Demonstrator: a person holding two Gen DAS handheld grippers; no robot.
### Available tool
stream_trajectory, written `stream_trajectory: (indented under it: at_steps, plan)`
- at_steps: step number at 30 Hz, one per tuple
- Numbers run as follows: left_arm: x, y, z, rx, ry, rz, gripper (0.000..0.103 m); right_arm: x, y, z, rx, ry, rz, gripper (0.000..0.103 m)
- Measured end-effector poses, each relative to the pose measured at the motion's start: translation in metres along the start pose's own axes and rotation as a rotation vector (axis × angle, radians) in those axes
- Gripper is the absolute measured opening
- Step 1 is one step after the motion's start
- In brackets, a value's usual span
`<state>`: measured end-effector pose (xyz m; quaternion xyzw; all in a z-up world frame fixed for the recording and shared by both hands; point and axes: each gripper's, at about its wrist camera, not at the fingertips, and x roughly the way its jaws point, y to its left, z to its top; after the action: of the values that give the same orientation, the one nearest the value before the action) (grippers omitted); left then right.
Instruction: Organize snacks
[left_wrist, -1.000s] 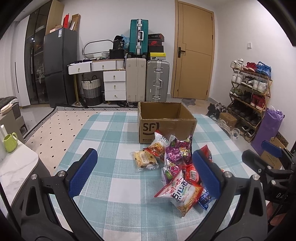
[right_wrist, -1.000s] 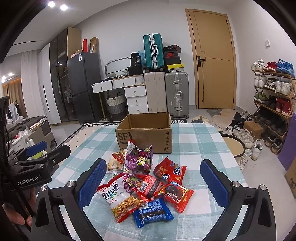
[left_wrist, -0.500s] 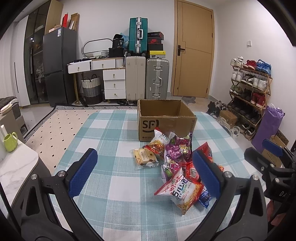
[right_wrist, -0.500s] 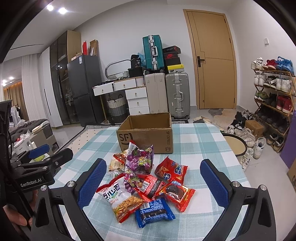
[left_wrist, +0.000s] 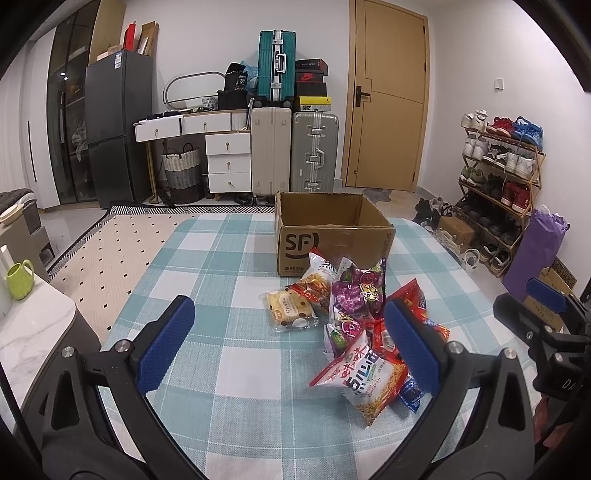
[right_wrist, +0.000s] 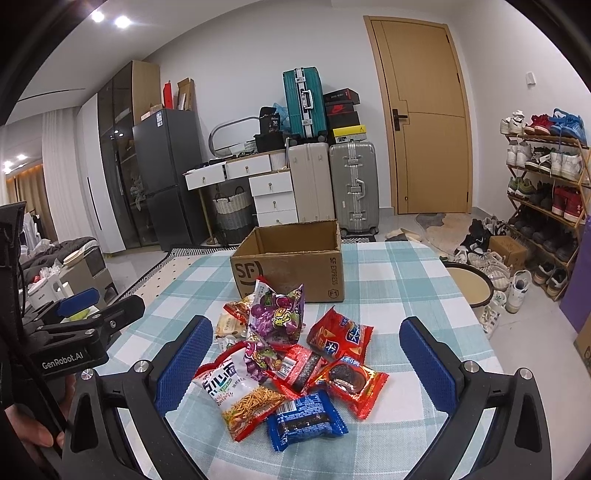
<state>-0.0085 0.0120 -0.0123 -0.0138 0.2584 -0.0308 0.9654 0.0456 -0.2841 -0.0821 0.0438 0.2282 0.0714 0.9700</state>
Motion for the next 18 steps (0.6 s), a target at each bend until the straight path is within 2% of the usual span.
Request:
stream_trajectory:
  at_steps: [9,13,18]
  plan:
    - [0.029,-0.004,-0.01,0.001,0.075,-0.045,0.102,0.006,-0.011,-0.009,0.021,0.016,0.001,0.103]
    - [0.047,-0.01,-0.02,0.007,0.133,-0.132,0.102,0.011,-0.017,-0.013,0.03,0.028,-0.009,0.103]
    - [0.075,-0.018,-0.034,-0.009,0.216,-0.2,0.102,0.021,-0.026,-0.019,0.048,0.053,0.002,0.103]
